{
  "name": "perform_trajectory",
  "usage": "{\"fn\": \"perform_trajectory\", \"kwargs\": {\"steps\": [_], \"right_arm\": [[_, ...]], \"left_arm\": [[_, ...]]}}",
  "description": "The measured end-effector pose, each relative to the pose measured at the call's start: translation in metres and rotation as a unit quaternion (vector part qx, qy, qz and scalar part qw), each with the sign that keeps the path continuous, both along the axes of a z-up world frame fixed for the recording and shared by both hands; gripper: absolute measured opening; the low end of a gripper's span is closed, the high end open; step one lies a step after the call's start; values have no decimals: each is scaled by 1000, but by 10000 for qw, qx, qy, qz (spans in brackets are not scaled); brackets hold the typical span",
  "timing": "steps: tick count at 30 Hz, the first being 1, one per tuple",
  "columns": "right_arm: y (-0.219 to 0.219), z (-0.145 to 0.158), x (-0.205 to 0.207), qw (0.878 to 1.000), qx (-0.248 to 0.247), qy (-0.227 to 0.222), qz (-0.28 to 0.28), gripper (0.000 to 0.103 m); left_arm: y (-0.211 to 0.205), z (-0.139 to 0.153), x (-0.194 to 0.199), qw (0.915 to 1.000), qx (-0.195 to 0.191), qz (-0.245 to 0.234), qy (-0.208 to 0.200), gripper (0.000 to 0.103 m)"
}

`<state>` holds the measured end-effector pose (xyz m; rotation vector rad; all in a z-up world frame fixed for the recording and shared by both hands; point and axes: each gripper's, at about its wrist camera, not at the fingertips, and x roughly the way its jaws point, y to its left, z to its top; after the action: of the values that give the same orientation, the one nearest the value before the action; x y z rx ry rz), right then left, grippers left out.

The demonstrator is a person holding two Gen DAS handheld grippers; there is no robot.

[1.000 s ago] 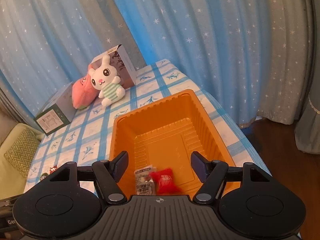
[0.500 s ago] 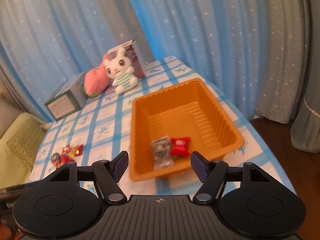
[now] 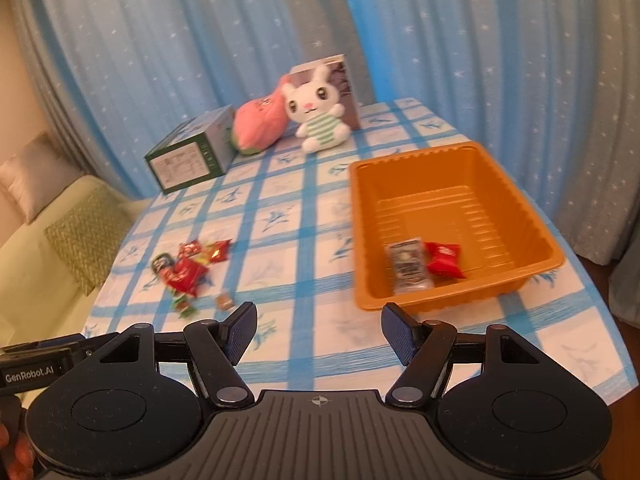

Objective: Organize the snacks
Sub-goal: 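Withdraw both tools from the tray back toward the snack pile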

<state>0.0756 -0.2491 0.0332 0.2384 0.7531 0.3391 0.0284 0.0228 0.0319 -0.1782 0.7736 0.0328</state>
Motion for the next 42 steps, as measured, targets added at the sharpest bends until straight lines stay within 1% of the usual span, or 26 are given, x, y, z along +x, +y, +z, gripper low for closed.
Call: {"fn": "perform_trajectory", "kwargs": {"steps": [6, 19, 32, 37, 42], "right_arm": [[17, -2, -1, 9998, -91, -12, 204, 69], [37, -13, 7, 9989, -220, 73, 396, 69], [62, -29, 22, 9974, -370, 91, 610, 69], [75, -39, 32, 9967, -424, 101, 680, 69], [91, -51, 44, 9950, -471, 59, 880, 69]], "left_arm": [[18, -3, -4, 9997, 17, 220, 49, 78], [32, -11, 3, 9991, -6, 392, 146, 78], [49, -31, 22, 9979, 7, 563, 323, 78], [57, -39, 33, 9971, 15, 662, 383, 78], [65, -49, 47, 9963, -23, 747, 418, 78]]}}
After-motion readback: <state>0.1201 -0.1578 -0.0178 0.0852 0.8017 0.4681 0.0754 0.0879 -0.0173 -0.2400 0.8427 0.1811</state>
